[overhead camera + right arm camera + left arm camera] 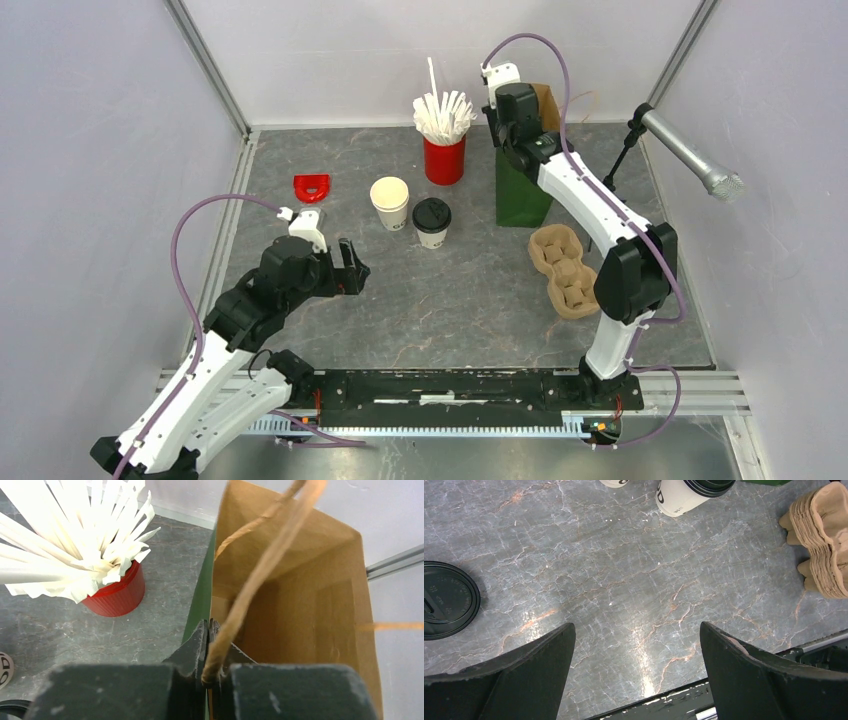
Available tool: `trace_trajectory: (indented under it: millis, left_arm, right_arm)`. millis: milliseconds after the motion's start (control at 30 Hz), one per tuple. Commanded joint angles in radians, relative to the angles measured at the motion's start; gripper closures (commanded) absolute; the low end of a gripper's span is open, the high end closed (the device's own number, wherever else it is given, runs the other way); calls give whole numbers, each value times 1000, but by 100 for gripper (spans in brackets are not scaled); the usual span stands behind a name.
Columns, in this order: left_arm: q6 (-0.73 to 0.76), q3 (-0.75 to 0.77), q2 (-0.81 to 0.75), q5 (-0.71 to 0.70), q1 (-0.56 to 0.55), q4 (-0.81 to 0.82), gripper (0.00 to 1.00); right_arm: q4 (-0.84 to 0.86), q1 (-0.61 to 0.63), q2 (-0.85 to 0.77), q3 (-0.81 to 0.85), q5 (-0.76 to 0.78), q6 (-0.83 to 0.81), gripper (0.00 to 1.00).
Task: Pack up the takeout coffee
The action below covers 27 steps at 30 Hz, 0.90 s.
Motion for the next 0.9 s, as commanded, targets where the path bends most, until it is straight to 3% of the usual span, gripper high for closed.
trace_trajectory:
  millis: [0,467,633,733,867]
  left_arm:
    - [38,3,1,8,10,25,0]
    - [19,4,20,-16,35,16,0]
    - [-5,23,64,-25,54,8,0]
    - [-43,34,91,21,55,25,0]
    - [-115,62,130,85,56,50,0]
  right_arm:
    - [41,-9,-10,65,-47,-39,99]
    - [8,-10,-245,66,-50,-178,100]
    - [-4,-6,-395,-10,-228,-214,100]
    - [-24,5,-502,-99,-373,-255,100]
    - [-102,36,-659,-228,-456,-307,100]
